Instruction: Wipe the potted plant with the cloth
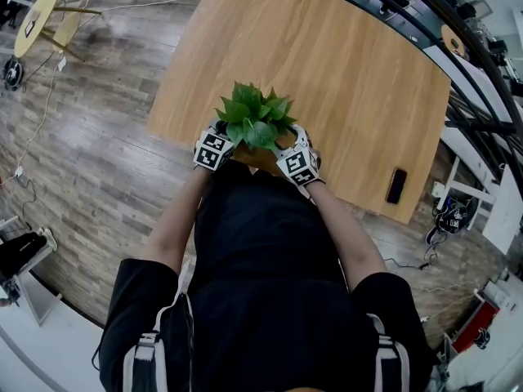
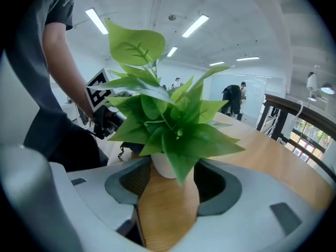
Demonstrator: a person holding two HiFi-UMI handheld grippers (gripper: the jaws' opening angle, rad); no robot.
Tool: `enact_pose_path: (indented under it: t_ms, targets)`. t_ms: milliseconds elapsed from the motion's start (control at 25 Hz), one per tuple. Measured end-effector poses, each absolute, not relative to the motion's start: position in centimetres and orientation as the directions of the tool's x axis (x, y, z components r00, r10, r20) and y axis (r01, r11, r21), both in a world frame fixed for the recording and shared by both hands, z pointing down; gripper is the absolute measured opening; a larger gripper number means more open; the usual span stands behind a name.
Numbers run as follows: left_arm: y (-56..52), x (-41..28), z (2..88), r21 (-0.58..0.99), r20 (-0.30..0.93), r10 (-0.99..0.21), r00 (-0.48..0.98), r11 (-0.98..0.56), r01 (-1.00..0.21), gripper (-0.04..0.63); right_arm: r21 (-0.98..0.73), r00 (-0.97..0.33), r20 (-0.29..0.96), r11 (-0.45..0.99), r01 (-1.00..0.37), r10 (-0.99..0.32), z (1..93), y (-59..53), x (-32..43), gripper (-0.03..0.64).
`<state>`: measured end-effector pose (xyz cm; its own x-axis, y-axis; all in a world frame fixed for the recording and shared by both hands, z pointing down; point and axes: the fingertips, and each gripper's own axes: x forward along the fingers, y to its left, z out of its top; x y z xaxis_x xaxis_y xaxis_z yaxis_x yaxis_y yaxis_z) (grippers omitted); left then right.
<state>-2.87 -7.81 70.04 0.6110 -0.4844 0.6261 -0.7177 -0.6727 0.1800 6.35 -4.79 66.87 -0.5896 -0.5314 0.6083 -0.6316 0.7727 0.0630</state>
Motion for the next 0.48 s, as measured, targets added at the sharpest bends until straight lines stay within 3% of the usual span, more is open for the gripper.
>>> enact_pose_path:
  t_ms: [480]
  targets:
    - [-6.9, -1.7, 69.7, 0.160, 0.631, -0.452, 0.631, -0.720, -0.676, 0.112, 0.092, -0.608, 0.594, 0.796, -0.598, -0.526, 66.3, -6.4, 6.1, 0.242]
